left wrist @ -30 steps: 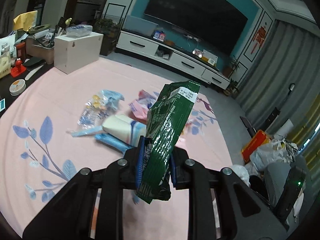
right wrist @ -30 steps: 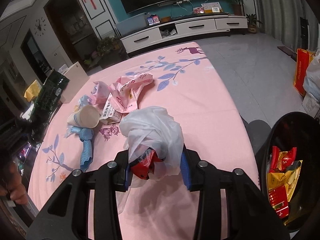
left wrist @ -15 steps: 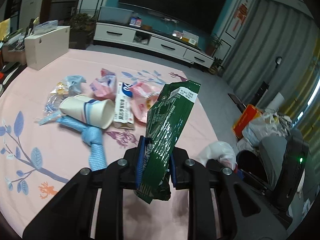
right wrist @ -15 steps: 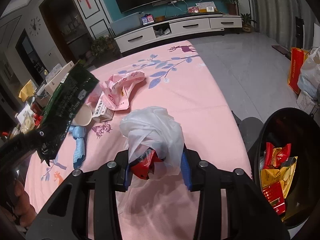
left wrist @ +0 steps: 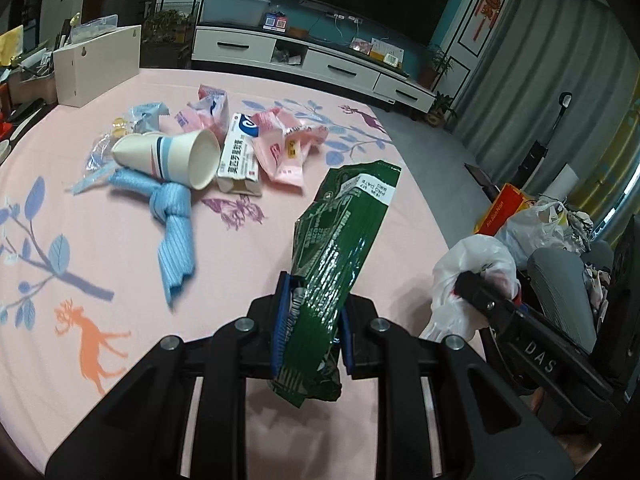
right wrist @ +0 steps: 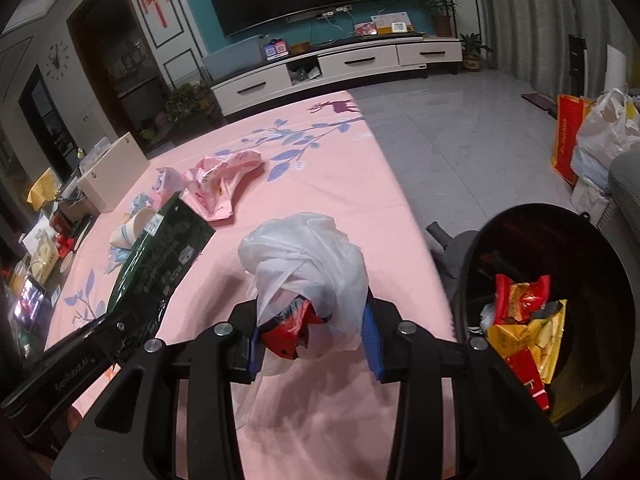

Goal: Collect trash
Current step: 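Carry the green snack bag and white plastic bag over the black bin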

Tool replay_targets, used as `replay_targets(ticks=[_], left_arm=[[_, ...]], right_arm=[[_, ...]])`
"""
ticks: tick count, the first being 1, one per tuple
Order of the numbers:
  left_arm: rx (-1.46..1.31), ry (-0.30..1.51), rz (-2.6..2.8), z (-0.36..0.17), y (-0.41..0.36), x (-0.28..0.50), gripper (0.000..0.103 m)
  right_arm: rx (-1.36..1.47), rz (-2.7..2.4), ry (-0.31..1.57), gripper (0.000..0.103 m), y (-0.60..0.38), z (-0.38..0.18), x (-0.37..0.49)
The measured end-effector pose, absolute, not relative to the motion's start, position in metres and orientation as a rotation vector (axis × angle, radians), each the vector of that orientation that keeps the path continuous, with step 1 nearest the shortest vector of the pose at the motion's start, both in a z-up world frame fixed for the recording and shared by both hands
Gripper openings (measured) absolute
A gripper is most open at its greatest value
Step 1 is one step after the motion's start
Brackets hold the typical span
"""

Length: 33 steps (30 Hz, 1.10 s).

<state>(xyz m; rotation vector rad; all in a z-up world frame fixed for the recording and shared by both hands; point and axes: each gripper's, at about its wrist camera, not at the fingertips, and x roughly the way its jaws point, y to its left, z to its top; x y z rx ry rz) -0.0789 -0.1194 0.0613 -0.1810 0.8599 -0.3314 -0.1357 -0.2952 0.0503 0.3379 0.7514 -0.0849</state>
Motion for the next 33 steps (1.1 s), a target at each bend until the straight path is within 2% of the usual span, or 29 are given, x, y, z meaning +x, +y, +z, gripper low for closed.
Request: replay_targets(ticks=[14,25,33], left_arm=[[-0.23,0.819,-0.378,0.078,-0.157,-0.116,0.023],[-0.225,0.743,-0.486,0.113,-0.22,-0.142,0.023],[-0.195,0.765,-0.592,0.116,-0.281,-0.149,0.023]], right_arm=[[0.423,-0.191,0.641,0.04,-0.346,0.069,-0.173],[0.467,-0.274,0.483,0.04,-0.404,0.1,-0.216],[0.567,-0.432,0.46,0.04,-0.469,0.091,-0.243]])
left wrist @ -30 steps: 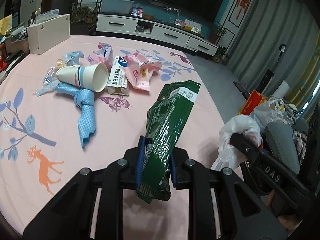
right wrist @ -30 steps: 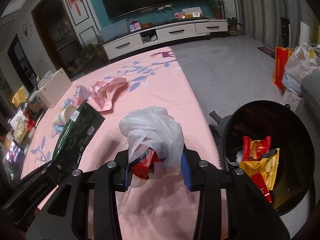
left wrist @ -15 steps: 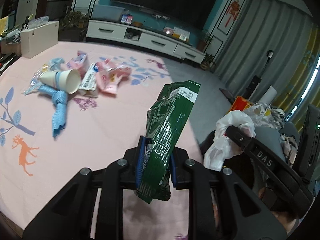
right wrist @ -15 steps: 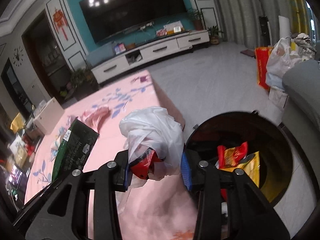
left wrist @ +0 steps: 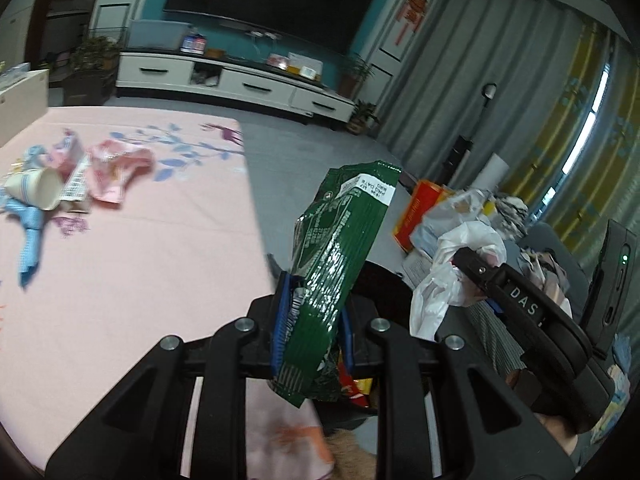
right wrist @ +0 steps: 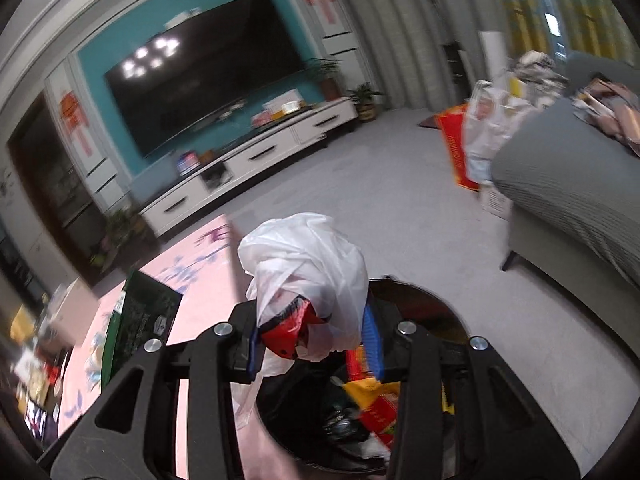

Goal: Collect trash
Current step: 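Carry the green snack bag and white plastic bag over the black bin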

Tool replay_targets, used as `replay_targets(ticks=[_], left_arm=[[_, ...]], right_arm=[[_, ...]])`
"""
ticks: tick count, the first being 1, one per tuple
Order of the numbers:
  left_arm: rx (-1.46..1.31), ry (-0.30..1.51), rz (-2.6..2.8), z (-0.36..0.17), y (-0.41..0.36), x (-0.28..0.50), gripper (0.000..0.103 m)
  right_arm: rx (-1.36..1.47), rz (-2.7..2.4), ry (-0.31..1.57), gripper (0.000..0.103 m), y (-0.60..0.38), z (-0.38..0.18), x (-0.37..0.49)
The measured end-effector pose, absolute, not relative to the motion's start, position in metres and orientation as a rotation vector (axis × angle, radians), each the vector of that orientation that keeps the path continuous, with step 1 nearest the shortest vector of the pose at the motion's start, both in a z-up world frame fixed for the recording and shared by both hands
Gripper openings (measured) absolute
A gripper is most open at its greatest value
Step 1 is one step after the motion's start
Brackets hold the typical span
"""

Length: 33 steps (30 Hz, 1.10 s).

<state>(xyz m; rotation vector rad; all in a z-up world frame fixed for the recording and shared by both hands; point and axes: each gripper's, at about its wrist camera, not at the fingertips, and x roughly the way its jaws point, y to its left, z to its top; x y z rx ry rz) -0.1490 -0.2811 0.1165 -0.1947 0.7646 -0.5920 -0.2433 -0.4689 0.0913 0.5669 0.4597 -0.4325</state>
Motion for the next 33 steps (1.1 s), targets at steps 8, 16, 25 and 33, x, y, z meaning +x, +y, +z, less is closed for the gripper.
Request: replay_targets(ticks=[8,16,25,33], left_arm=[[-0.139,0.855,-0.643,0.086,-0.332,-0.141,0.023],[-0.078,0.938,-0.619,0.051,-0.356,-0.124,0.023],[-0.007,0.99,-0.625,0.029,-0.368,-0.12,0.023],[0.001,1.033,-0.633,0.018,-0.375,-0.116,0.023]], right_arm=[[0.613,-0.467,0.536,0.04,-0.493,0.066,-0.237],[0.594,-0.458,0.636,0.04,-0.491,0.047,-0.22],[0.573,-0.443,0.685,0.04,-0.485,0.04,-0.205],[0.558,-0.459,0.728,0.04,-0.485,0.034,-0.198]])
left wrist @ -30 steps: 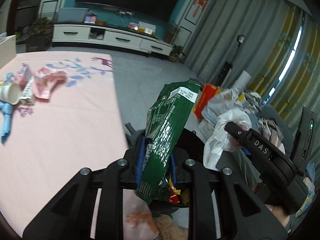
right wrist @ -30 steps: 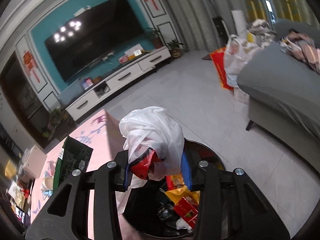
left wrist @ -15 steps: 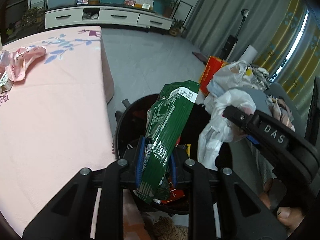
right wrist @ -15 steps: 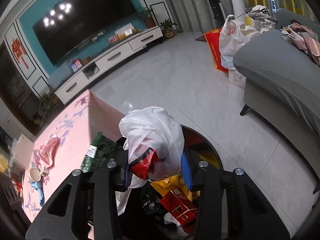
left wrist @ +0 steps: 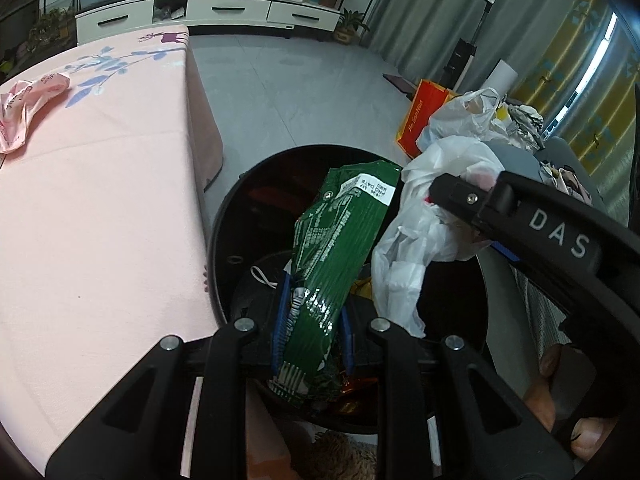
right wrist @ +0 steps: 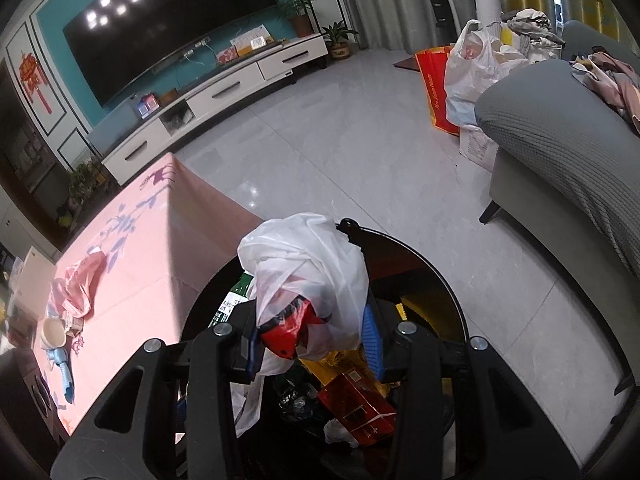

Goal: Collect trash
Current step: 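Carry the green snack bag and white plastic bag over the black bin, then open both grippers to drop the bags into the black bin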

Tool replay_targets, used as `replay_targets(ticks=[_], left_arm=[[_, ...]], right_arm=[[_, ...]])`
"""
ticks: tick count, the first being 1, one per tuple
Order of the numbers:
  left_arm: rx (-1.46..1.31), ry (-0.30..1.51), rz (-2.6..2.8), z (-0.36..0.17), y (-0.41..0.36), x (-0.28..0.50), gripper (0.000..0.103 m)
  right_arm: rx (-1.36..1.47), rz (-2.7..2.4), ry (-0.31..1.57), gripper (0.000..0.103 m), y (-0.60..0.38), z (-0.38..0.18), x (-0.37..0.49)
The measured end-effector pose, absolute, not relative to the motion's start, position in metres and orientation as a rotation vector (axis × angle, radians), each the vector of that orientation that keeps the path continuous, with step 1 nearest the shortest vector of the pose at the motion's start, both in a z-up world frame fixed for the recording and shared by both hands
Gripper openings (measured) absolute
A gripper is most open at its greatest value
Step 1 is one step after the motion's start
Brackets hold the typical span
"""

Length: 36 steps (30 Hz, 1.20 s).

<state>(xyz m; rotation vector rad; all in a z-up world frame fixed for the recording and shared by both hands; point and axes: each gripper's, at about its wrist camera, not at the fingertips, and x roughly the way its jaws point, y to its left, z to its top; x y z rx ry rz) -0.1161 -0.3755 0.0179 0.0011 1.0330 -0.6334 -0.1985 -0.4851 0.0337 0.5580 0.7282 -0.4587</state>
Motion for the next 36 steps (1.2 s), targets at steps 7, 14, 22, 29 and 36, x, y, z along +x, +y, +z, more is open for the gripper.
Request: replay_targets(ticks=[7,14,22,29,36], left_arm=[[0.007,1.044,-0.632,0.015,-0.379,-0.114,0.023],[0.012,1.053,-0.632,0.011,-0.382,-0.114,0.023],[0.016,1.065,-0.621,0.009,-0.384,-0.113,0.023],[0.006,1.073,-0.623,0.009,-0.383,-0.111,0.023],[0.027,1.073,-0.614,0.008,-0.387,-0.111,0.024]], right_arm=[[0.556,-0.468,0.746,0.04,-0.487,0.031,-0.197],[0.55,-0.474,0.764,0.04,-0.486,0.029,-0.194],[0.546,-0.48,0.778,0.041,-0.487,0.026,-0.192],[0.542,-0.487,0.789,0.041,-0.487,0.024,-0.191],[0.545,-0.491,0.79,0.041,-0.487,0.023,-0.191]])
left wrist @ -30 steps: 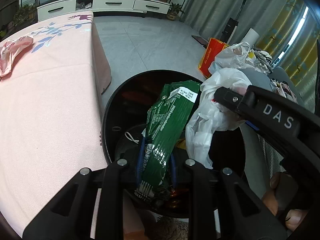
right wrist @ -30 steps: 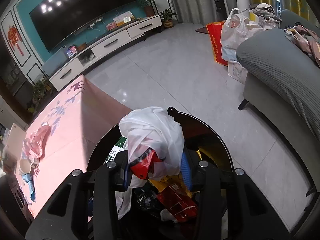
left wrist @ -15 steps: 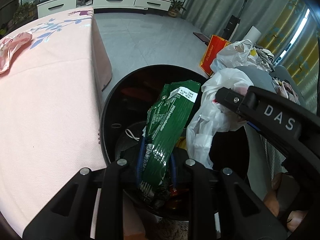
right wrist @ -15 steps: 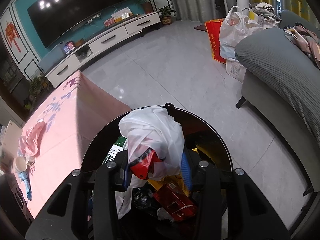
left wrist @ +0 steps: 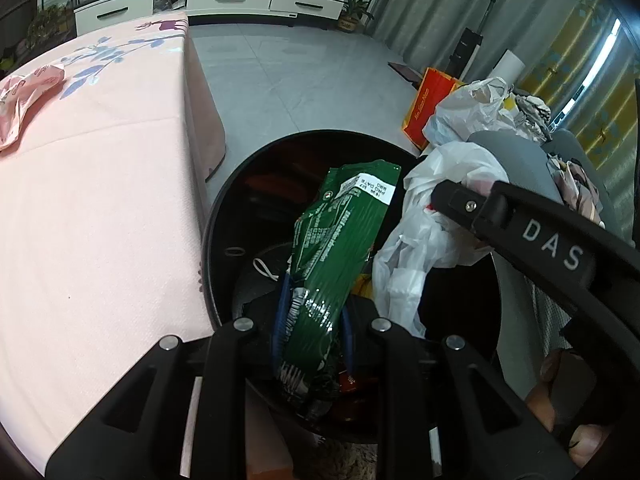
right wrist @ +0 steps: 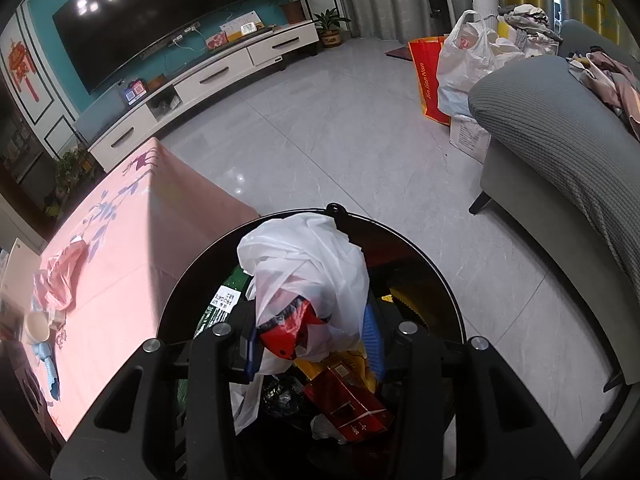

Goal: Collect trash
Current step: 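Open both grippers to drop the bags into the black bin, then move both grippers back over the cluttered pink table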

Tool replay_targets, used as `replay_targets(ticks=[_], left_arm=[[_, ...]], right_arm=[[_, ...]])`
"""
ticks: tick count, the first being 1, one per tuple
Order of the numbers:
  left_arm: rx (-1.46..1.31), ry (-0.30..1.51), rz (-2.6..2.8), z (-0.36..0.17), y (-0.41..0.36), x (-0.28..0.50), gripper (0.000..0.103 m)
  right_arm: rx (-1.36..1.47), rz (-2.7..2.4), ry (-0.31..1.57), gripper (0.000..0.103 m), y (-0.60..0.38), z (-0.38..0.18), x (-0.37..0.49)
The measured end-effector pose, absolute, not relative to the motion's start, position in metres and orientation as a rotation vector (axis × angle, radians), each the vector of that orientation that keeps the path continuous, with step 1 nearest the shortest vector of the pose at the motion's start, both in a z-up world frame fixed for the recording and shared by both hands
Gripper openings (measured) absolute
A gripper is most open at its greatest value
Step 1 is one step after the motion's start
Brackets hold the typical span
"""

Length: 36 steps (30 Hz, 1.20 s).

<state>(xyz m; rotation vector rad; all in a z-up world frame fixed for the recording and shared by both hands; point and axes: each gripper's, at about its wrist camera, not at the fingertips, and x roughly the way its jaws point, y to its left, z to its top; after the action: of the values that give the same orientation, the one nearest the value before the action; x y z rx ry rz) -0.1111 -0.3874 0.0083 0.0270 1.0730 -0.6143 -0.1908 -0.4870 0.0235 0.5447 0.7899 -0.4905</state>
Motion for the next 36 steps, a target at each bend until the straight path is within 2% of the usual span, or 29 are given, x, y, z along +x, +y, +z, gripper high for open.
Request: replay_targets(ticks=[10,16,17,18,20,22,25,28,30,36], left_arm=[[0.022,1.082,-0.609,0.01,-0.389,-0.109,0.025],[0.004,1.101,-0.63,0.008,-0.392,-0.11,0.029],[0.001,1.1,-0.634,0.008,-0.393,-0.11,0.032],[-0.005,1.097,-0.638,0.01,-0.393,-0.111,0.042],[-0.012,1.09,-0.649,0.013,-0.393,-0.112,0.049],[-0.024,1.081,-0.66,0.017,-0.393,-0.113,0.064],[-0.026,1.067,-0.672,0.025,-0.39,-0.115,0.076],[-0.038,1.054,-0.675,0.034,-0.381,-0.115,0.082],[-0.055,1.041,-0.663,0.042,-0.369,-0.113,0.085],[-0.071,0.958,-0.573,0.069,-0.311,-0.1,0.096]], right_arm=[[0.555,-0.504,0.8,0.042,-0.492,0.02,-0.191],[0.573,-0.512,0.787,0.05,-0.495,0.021,-0.194],[0.581,-0.516,0.782,0.055,-0.496,0.021,-0.195],[0.591,-0.517,0.776,0.058,-0.497,0.021,-0.196],[0.612,-0.514,0.764,0.061,-0.5,0.022,-0.199],[0.629,-0.515,0.75,0.065,-0.502,0.023,-0.201],[0.645,-0.526,0.72,0.072,-0.504,0.027,-0.204],[0.661,-0.523,0.692,0.074,-0.505,0.031,-0.207],[0.669,-0.52,0.673,0.081,-0.504,0.034,-0.208],[0.624,-0.527,0.679,0.088,-0.497,0.037,-0.203]])
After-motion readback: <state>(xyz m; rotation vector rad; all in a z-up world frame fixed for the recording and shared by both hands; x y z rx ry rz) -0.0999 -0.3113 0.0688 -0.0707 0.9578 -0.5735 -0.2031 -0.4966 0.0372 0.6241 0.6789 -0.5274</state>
